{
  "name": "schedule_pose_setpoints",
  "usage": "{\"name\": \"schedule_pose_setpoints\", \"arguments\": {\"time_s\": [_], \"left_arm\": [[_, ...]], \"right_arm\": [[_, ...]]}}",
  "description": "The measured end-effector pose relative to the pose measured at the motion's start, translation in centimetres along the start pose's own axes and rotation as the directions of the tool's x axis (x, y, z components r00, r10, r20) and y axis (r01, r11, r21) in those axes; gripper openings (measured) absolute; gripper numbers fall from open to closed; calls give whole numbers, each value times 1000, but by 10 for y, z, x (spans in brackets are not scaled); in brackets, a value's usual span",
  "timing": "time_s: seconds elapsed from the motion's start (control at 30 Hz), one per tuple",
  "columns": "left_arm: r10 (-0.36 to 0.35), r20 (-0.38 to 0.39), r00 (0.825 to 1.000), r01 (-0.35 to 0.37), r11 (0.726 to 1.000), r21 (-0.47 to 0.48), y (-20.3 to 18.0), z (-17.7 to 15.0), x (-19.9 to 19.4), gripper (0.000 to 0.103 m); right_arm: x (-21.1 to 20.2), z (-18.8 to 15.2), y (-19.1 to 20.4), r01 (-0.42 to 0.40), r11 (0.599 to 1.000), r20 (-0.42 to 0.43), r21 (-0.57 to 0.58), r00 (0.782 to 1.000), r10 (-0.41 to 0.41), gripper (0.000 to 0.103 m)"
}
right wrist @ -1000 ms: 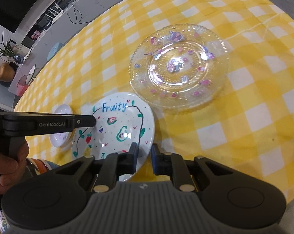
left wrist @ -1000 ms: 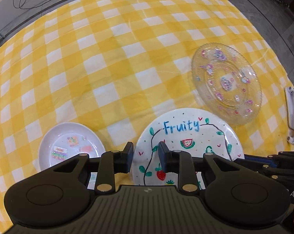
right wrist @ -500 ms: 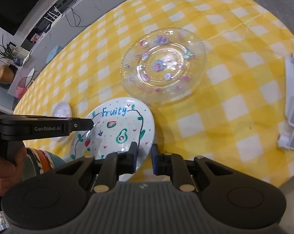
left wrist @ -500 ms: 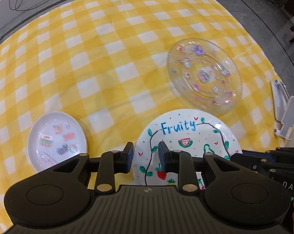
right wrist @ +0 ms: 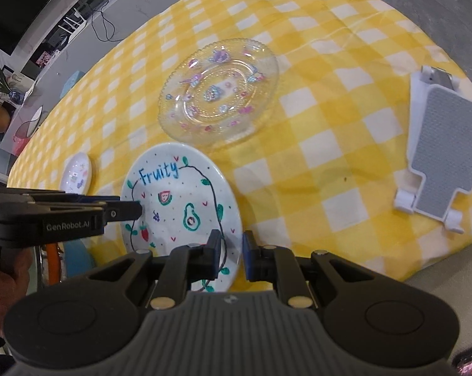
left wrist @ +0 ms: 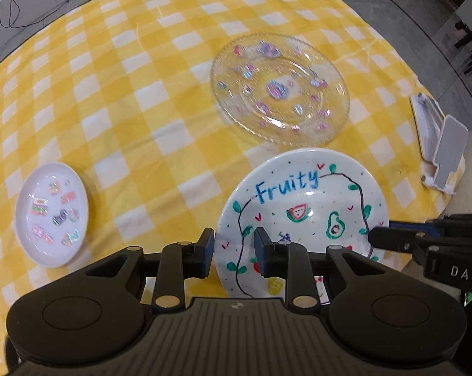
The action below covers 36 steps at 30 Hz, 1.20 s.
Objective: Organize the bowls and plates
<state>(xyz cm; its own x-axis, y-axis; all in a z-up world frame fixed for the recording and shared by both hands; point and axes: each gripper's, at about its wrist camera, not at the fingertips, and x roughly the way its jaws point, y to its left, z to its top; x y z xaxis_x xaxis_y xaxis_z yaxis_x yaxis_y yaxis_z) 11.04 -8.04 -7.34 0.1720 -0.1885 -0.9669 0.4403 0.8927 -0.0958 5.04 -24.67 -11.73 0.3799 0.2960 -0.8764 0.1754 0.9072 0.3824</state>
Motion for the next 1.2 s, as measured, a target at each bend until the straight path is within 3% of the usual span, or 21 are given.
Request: {"name": "schedule_pose_setpoints", "arguments": {"time_s": [0.57, 1.03, 1.2], "left_arm": [[9, -25, 1000, -8, 1000, 19, -10, -3, 9, 31], [-22, -19, 1000, 21, 999, -36, -1, -1, 5, 31], [3, 5, 1000, -3, 999, -39, 5, 5, -4, 31]], "right_arm": [[12, -1, -14, 37, 999, -33, 11, 999, -36, 13], [15, -4, -6, 62, 997, -18, -50, 998, -63, 17], [10, -2, -3, 85, 993, 10, -76, 996, -84, 25]]}}
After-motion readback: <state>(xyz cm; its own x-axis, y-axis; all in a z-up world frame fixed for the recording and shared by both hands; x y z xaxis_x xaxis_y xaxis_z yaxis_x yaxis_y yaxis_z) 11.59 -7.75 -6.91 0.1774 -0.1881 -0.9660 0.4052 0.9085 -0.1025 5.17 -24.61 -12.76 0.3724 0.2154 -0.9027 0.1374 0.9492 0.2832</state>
